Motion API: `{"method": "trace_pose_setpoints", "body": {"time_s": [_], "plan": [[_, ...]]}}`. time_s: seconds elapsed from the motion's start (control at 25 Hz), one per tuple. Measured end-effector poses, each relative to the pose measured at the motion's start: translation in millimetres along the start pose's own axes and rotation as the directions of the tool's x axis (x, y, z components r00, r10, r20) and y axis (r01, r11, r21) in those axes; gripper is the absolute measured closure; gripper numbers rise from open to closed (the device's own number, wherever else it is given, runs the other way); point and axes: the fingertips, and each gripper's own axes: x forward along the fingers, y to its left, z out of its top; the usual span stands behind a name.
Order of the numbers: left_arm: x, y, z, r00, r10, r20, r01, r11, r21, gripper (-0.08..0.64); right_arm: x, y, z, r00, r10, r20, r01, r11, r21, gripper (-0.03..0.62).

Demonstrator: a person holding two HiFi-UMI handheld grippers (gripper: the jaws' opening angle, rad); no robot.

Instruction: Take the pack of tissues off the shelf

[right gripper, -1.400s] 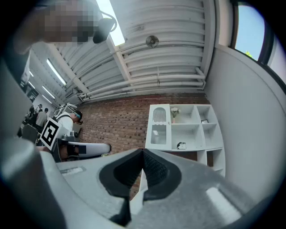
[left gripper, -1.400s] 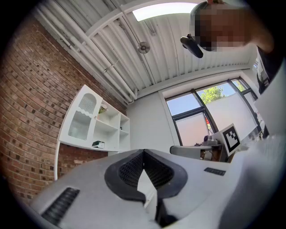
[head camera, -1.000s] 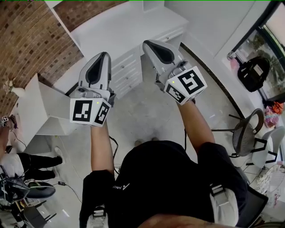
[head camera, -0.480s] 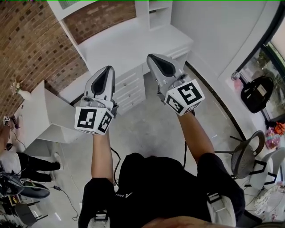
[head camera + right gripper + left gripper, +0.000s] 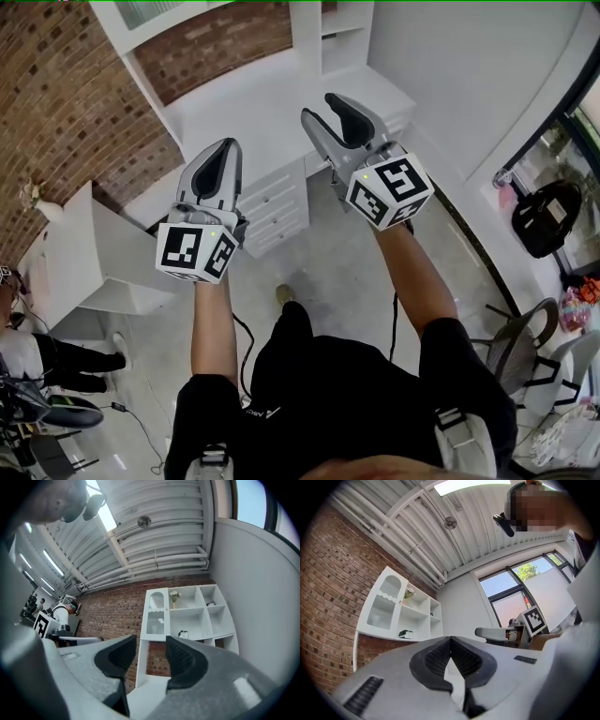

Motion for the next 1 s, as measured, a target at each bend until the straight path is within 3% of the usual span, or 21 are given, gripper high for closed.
{"method": "trace_pose_setpoints", "body": {"time_s": [0.28, 0.68, 1.0], "plan": [[57, 87, -19, 0.999, -0.017, 0.040, 0.017, 1.000, -0.005, 0.561, 107, -40, -12, 1.000, -0.029, -0.013, 0.029, 1.000, -0.006, 0.340], [147, 227, -47, 0.998, -0.051, 0.033, 0.050, 0.999, 0.018, 0.562, 285, -110, -42, 0.996, -0.062, -0.059, 0.062, 0.998, 0.003, 0.297], [209, 287, -66, 0.999, -0.041, 0.033, 0.041, 0.999, 0.014, 0.561, 385, -178, -74, 0.985, -0.092, -0.146, 0.093, 0.996, -0.003, 0.261]]}}
